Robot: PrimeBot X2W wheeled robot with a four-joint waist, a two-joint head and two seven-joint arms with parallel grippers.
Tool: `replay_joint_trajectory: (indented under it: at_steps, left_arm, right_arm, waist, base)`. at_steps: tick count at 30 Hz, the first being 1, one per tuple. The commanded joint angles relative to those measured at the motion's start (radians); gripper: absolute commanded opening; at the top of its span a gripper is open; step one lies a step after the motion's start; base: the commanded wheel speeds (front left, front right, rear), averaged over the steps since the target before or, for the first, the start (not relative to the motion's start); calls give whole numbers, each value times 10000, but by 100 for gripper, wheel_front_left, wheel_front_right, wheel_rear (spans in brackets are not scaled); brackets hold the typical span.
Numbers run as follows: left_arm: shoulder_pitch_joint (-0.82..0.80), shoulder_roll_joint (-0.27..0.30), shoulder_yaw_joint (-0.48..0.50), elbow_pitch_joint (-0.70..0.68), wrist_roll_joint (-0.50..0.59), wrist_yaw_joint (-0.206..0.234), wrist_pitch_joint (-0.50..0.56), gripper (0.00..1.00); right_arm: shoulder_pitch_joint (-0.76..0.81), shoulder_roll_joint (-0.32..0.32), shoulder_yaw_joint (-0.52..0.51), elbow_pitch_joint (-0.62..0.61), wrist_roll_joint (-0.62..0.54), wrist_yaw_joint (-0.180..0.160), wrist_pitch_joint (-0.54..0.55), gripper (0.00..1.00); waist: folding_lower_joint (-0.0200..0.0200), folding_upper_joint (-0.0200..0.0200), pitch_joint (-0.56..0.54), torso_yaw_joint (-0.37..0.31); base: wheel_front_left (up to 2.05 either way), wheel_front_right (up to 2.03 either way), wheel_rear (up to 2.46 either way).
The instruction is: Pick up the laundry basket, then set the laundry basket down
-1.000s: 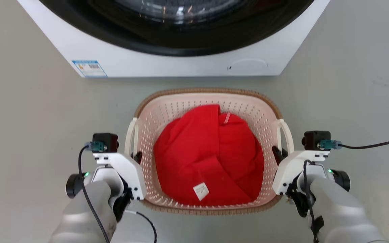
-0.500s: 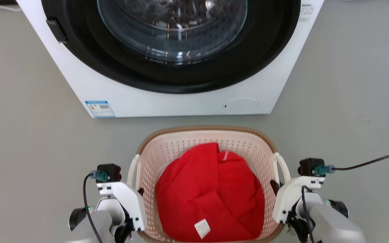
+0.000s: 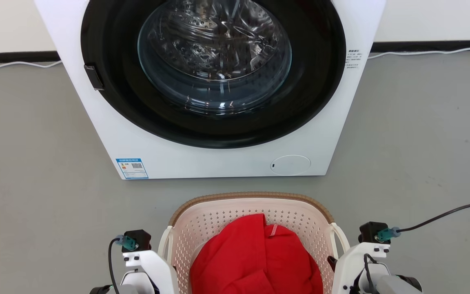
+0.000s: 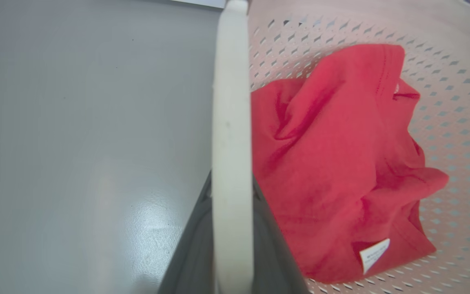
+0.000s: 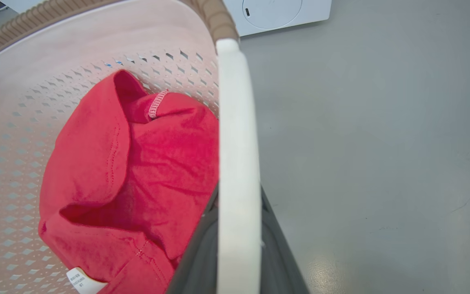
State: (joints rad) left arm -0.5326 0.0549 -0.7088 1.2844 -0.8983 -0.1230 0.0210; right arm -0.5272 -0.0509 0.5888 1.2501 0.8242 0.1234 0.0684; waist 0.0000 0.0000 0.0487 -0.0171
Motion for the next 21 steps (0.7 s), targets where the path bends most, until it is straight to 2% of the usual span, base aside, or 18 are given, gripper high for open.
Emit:
replay_joint_trajectory:
  at_steps: [1, 21]
  left_arm:
    - [-132, 358, 229, -42, -99, 15, -27, 0]
    - [-181, 308, 146, 23, -204, 35, -39, 0]
  right_arm:
    - [39, -178, 215, -127, 104, 73, -8, 0]
    - [-58, -250, 778, -80, 571, 73, 67, 0]
  waist:
    - [0, 0, -64, 20]
    - [0, 0, -46, -1]
  base:
    - [0, 0, 0]
    - [0, 0, 0]
